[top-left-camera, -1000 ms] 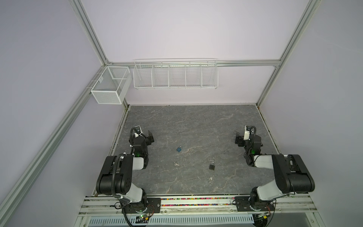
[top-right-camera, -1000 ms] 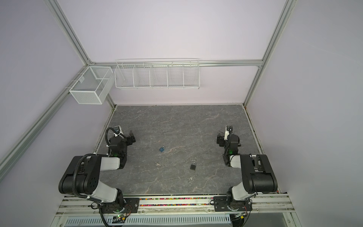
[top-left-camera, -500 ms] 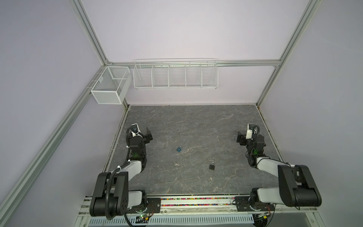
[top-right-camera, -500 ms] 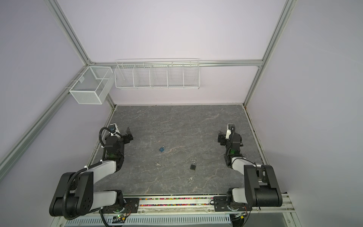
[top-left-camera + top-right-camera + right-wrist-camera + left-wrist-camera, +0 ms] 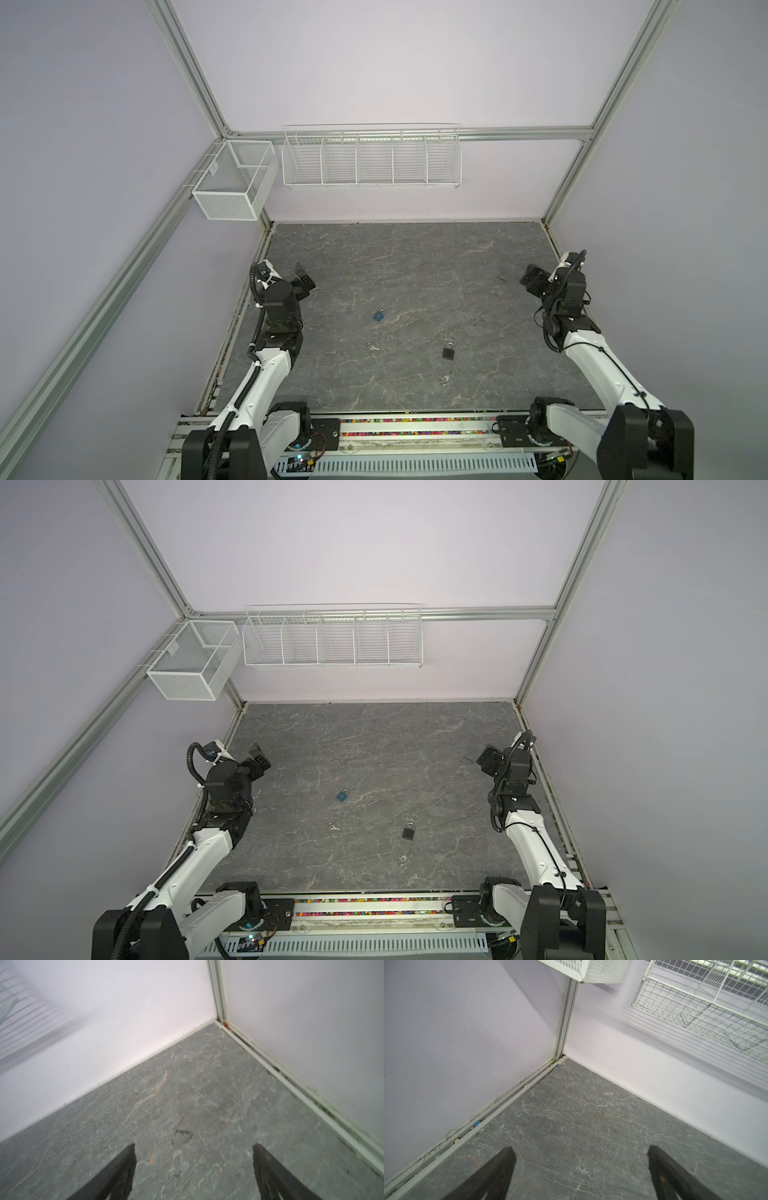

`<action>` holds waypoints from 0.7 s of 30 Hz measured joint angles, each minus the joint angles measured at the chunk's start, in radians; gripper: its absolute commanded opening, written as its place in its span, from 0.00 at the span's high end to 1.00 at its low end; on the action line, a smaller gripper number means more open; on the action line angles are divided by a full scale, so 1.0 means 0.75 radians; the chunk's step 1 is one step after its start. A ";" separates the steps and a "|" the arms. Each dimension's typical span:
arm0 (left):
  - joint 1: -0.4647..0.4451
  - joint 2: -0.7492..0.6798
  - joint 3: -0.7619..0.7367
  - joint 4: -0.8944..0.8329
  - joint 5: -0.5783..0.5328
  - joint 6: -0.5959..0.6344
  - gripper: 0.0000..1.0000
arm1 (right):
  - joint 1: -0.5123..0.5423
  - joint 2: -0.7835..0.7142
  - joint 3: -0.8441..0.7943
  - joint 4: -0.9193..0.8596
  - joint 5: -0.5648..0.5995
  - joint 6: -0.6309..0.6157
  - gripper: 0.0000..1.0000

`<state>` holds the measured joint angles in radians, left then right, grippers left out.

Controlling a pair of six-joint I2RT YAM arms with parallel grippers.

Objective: Unlock with the key
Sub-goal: 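Raise both arms and swing the grippers inward over the padlocks and key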

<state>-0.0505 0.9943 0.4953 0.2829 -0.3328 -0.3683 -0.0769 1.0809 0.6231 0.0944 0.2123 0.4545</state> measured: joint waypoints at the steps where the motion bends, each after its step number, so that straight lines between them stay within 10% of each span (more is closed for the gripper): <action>1: 0.000 -0.015 0.003 -0.034 0.000 -0.027 0.01 | -0.007 -0.009 0.002 -0.049 -0.006 0.029 0.11; 13: -0.012 -0.155 0.048 -0.347 0.322 -0.202 0.01 | 0.047 -0.013 0.182 -0.553 -0.227 0.082 0.11; 21: -0.249 -0.161 0.119 -0.537 0.403 -0.251 0.01 | 0.317 -0.015 0.266 -0.776 -0.290 0.056 0.12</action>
<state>-0.2375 0.8738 0.5842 -0.1196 -0.0307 -0.5564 0.1608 1.0698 0.8223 -0.4873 -0.0051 0.4965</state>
